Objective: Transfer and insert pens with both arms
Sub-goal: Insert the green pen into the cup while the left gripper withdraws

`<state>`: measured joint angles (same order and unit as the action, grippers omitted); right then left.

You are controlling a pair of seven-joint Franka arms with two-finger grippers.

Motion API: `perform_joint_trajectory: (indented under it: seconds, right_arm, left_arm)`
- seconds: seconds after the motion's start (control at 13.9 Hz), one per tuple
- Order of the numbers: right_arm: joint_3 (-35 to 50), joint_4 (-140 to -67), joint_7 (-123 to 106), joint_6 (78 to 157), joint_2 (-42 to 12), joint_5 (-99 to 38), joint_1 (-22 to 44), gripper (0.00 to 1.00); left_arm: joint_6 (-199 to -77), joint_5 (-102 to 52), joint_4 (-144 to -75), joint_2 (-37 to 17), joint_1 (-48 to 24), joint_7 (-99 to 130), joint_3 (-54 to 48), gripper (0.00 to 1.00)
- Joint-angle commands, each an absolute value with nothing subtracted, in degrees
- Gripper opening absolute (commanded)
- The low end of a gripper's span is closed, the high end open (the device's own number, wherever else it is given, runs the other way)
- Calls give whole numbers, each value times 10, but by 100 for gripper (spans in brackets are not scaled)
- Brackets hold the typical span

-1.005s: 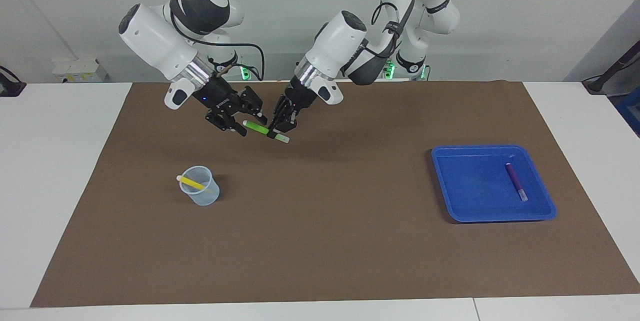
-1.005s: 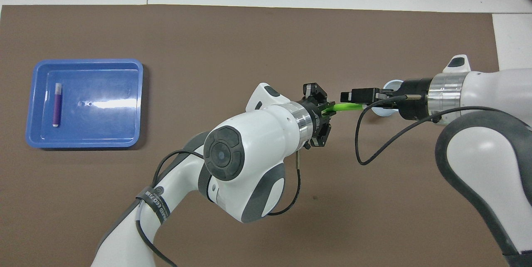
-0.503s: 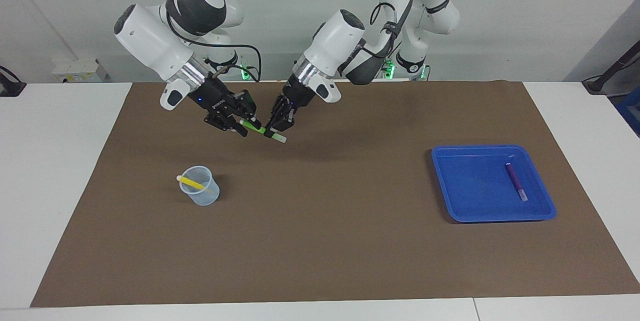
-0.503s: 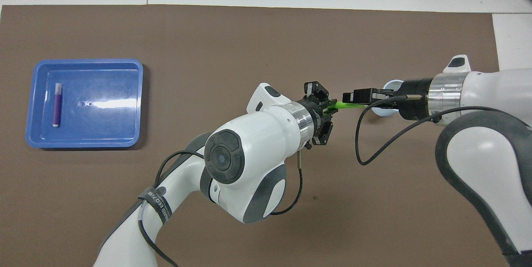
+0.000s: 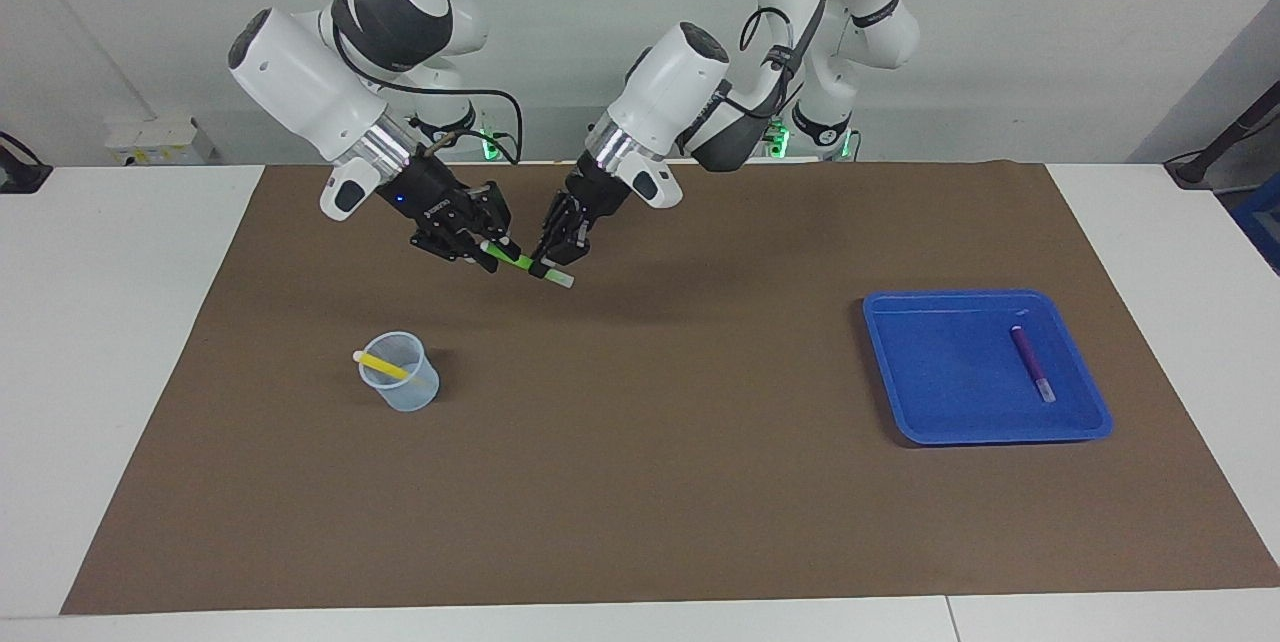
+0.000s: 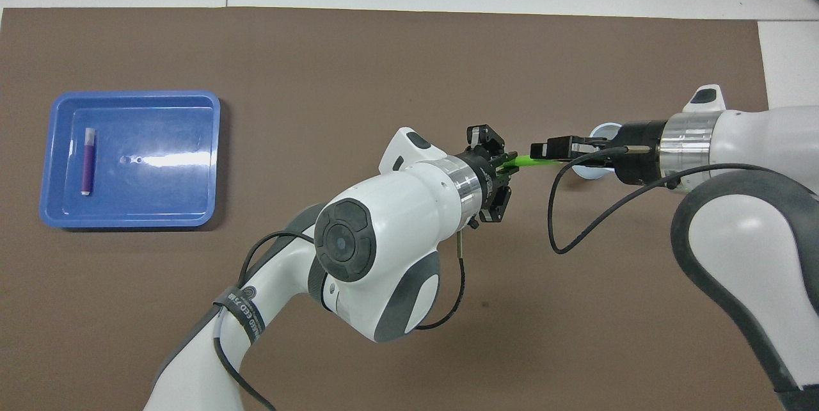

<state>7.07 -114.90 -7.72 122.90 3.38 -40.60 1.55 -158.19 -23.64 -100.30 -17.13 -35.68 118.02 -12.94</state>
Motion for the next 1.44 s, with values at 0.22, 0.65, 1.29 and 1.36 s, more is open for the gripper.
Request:
perform_joint_trajectory:
  seconds: [0.22, 0.65, 1.29, 1.36]
  right_arm:
    - [75, -1158, -97, 1230, 41, -415, 9, 0]
    - [74, -1152, -97, 1224, 40, -400, -9, 0]
    - [74, -1131, -95, 1224, 25, -253, -28, 0]
    - [74, -1128, -96, 1225, 23, -211, -31, 0]
  left_arm:
    - [-1607, -248, -1012, -168, -367, 1183, -120, 0]
    - [-1607, -247, -1012, -168, -367, 1172, -120, 0]
    - [-1567, -246, -1012, -149, -335, 1185, -116, 100]
    - [-1569, -247, -1009, -149, -325, 1185, -116, 100]
